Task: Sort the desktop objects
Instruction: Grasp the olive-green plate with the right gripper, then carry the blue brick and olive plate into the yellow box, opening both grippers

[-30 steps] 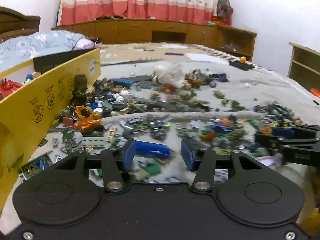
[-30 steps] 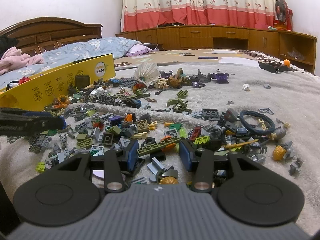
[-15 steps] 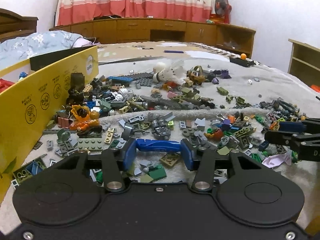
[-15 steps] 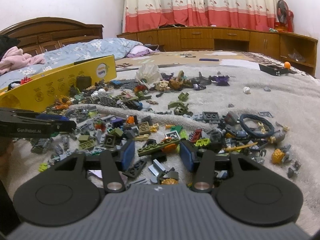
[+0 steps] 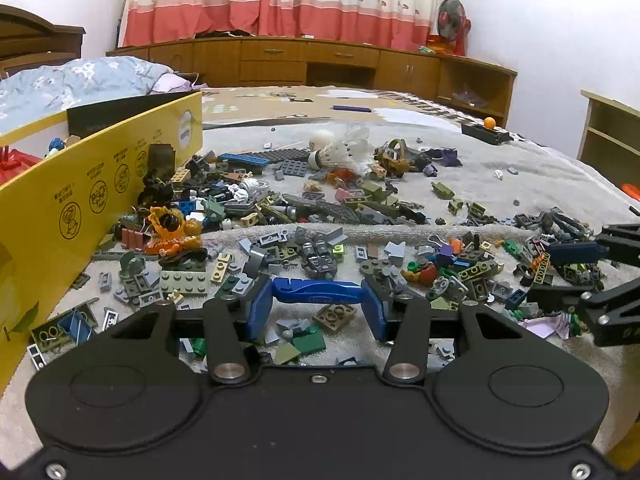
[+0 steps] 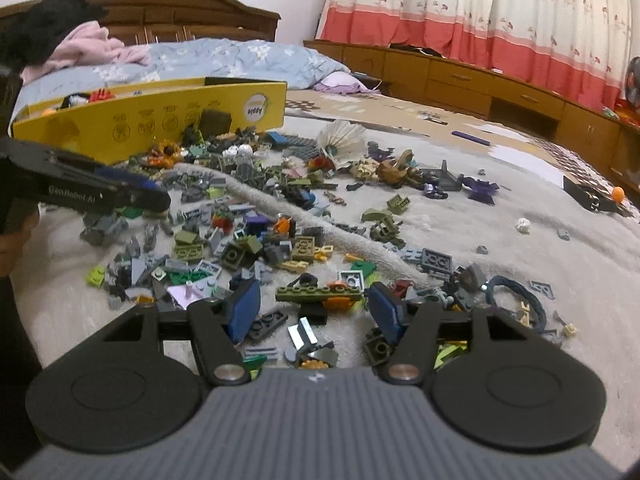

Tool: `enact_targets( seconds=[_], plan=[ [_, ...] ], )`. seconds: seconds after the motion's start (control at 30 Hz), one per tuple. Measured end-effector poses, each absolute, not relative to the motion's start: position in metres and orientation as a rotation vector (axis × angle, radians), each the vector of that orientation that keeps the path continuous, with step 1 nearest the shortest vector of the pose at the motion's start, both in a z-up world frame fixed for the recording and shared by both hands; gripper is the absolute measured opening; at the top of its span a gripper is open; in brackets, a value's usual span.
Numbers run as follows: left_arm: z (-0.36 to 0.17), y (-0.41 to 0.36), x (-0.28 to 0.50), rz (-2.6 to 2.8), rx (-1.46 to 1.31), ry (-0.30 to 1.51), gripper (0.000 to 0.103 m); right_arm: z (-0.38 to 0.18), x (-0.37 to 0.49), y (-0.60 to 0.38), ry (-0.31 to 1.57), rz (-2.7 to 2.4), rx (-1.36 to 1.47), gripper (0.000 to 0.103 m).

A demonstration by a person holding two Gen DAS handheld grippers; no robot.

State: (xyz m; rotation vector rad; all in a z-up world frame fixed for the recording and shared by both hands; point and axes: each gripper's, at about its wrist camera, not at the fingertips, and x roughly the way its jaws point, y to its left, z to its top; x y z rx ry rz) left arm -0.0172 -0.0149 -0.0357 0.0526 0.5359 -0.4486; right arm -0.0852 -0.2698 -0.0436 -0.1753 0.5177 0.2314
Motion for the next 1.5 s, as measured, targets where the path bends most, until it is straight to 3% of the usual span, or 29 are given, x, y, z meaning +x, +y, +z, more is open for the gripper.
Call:
enact_targets(
  seconds=[0.07,0.3,0.43,0.6,0.73,1.5],
  plan=[
    [-0.034,-0.014,-0.018,-0.447,0.049,0.532,0.046,-0.044,-0.085,-0.270,0.521,0.222,-0.154,0.052],
    [-0.024,-0.007,-0.024,-0.436,0.030,0.503,0.046,-0.026,-0.094,-0.275,0.441,0.198,-0.095,0.052],
    [-0.021,-0.002,-0.024,-0.432,0.007,0.504,0.046,-0.030,-0.086,-0.276,0.488,0.209,-0.084,0.055],
    [-0.020,0.002,-0.028,-0.425,0.006,0.503,0.046,-0.031,-0.091,-0.277,0.490,0.240,-0.005,0.051],
    [-0.019,0.003,-0.030,-0.414,-0.001,0.506,0.046,-0.043,-0.080,-0.273,0.553,0.148,-0.074,0.050],
    [0.022,0.044,-0.035,-0.216,-0.011,0.439,0.046,-0.005,-0.064,-0.220,0.462,0.250,-0.089,0.051]
  ],
)
